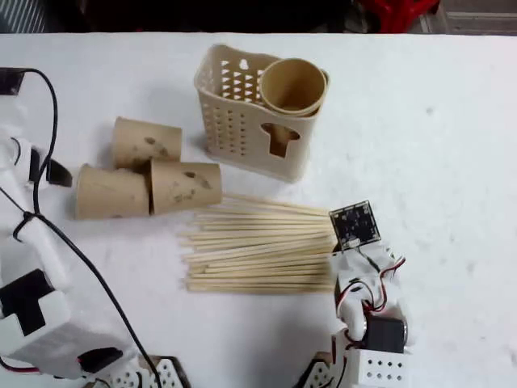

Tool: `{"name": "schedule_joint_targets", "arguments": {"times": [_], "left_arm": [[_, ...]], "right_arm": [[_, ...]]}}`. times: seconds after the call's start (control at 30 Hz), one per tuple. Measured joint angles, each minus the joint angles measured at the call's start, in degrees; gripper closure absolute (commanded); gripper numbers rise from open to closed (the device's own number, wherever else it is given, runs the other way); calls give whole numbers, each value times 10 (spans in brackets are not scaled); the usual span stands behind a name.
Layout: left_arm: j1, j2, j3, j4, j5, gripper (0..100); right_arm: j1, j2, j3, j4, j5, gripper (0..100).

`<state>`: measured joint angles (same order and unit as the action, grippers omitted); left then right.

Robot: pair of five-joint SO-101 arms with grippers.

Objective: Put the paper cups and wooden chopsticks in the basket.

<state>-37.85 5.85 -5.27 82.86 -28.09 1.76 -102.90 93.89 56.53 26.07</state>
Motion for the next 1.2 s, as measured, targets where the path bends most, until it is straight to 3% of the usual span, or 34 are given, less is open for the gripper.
{"name": "schedule_joint_targets", "arguments": {"times": [0.23,0.53,0.7,1.0,1.2], "left_arm": [[37,0,18,-14,0,713],[34,-3,141,-193,0,714],[-16,37,116,-232,0,714],[-100,198,3,-187,-31,714],[-121,207,-154,-74,-32,710]], "right_arm": [[0,0,0,0,0,978],[-1,0,0,0,0,978],[-2,0,5,-3,0,978],[0,0,5,-8,0,978],[1,0,5,-8,0,978]]}}
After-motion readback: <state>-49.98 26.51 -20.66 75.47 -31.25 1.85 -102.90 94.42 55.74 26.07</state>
